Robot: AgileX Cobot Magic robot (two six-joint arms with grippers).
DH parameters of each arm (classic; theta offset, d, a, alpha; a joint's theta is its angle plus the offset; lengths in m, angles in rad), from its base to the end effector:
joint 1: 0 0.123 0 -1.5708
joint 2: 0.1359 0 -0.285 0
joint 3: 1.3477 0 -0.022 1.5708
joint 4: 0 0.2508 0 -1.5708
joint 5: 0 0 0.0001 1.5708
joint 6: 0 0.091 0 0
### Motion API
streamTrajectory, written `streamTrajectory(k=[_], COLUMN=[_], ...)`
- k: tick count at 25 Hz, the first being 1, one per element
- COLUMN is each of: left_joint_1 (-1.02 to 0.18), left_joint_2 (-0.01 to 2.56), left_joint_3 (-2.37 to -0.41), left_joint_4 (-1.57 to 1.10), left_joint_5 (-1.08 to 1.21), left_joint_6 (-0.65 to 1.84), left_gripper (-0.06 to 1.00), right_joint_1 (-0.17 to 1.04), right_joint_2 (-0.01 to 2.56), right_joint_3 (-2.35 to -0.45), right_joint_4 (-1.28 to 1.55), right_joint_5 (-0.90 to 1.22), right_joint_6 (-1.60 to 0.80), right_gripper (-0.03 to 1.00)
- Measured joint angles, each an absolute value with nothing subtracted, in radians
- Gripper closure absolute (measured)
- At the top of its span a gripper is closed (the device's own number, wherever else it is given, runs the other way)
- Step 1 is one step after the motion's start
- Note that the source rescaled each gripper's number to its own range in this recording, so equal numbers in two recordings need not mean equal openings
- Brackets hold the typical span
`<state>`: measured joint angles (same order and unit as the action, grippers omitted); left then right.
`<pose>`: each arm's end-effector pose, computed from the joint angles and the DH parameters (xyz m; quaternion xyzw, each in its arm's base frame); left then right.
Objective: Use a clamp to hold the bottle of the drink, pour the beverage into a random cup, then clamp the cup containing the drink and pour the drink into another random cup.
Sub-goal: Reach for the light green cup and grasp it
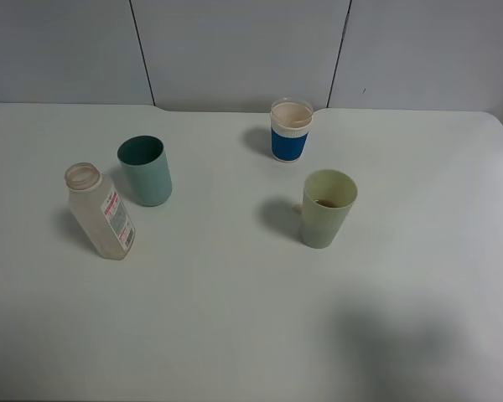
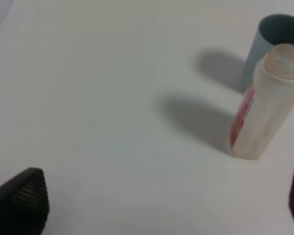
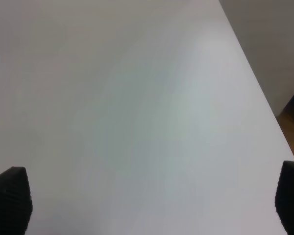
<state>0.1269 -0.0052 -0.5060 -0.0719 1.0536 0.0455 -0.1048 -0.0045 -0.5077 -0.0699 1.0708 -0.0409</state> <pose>-0.0054 -0.0064 0.2797 -0.0330 0.8472 0.0098 0.5301 -0.0075 -0.0048 0.2787 0.0290 0.8517 -0.0728 0.5182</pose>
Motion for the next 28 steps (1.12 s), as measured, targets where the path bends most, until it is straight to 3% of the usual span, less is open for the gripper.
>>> streamTrajectory(k=[5, 12, 28], left_joint_1=[0.121, 0.018, 0.010], left_joint_2=[-0.005, -0.005, -0.005], left_joint_3=[-0.506, -0.506, -0.506], left_joint_4=[-0.072, -0.072, -0.072], left_joint_5=[1.054, 1.054, 1.054], left_joint_6=[0.045, 0.045, 0.042], left_gripper=[-0.06, -0.06, -0.06], right_joint_1=[-0.105, -0.105, -0.105], right_joint_2=[-0.005, -0.005, -0.005], right_joint_3=[-0.508, -0.508, -0.508], right_joint_4=[-0.070, -0.070, -0.070], right_joint_5=[1.071, 1.071, 1.071], right_joint_6=[-0.041, -0.041, -0.041], right_gripper=[-0.03, -0.03, -0.03])
